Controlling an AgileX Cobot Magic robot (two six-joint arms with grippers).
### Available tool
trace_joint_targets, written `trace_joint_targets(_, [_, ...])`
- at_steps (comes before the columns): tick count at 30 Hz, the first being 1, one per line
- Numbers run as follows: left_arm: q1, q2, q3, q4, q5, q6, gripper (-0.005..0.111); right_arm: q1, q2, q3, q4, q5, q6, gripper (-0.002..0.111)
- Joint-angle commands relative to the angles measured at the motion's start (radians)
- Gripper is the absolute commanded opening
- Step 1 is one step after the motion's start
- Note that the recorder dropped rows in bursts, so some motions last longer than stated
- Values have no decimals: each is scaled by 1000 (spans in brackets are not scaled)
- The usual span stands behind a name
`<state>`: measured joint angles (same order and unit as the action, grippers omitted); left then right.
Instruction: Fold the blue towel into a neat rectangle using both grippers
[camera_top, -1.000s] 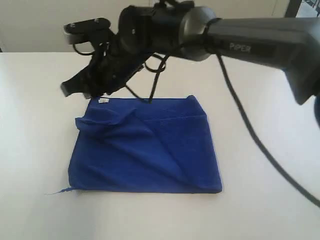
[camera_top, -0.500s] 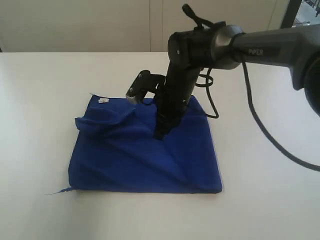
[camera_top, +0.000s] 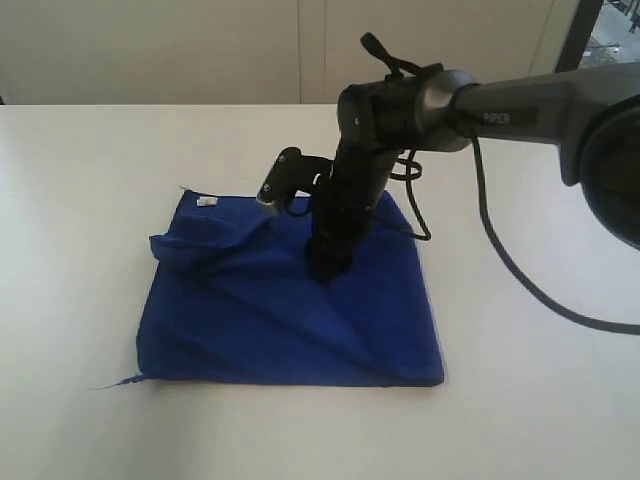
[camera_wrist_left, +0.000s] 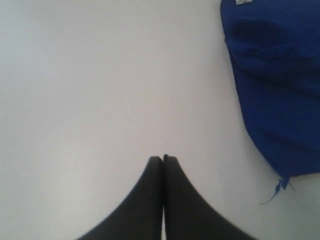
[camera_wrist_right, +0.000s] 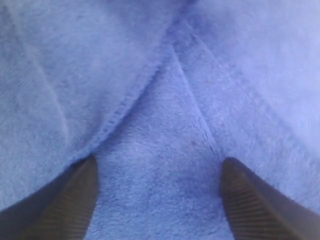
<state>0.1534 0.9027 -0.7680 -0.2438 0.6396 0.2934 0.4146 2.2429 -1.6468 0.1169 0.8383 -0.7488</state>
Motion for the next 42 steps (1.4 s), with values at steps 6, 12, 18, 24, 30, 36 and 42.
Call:
trace_joint_targets(6, [5, -6, 6, -10, 6, -4, 0, 4, 76, 19, -71, 6, 649, 67])
trace_joint_targets(12, [5, -6, 6, -10, 6, -4, 0, 4, 76, 19, -71, 63, 984, 67])
trace_joint_targets(18, [5, -6, 6, -10, 6, -4, 0, 4, 38, 19, -100, 96, 974, 67])
trace_joint_targets(24, [5, -6, 6, -10, 6, -4, 0, 4, -58, 19, -291, 95, 893, 67])
trace_joint_targets(30, [5, -6, 6, -10, 6, -4, 0, 4, -105, 19, -363, 29, 644, 67])
trace_joint_targets(36, [5, -6, 6, -10, 6, -4, 0, 21, -109, 19, -159, -54, 332, 67])
trace_joint_targets(42, [5, -6, 6, -10, 6, -4, 0, 27, -101, 19, 88, -113, 145, 67])
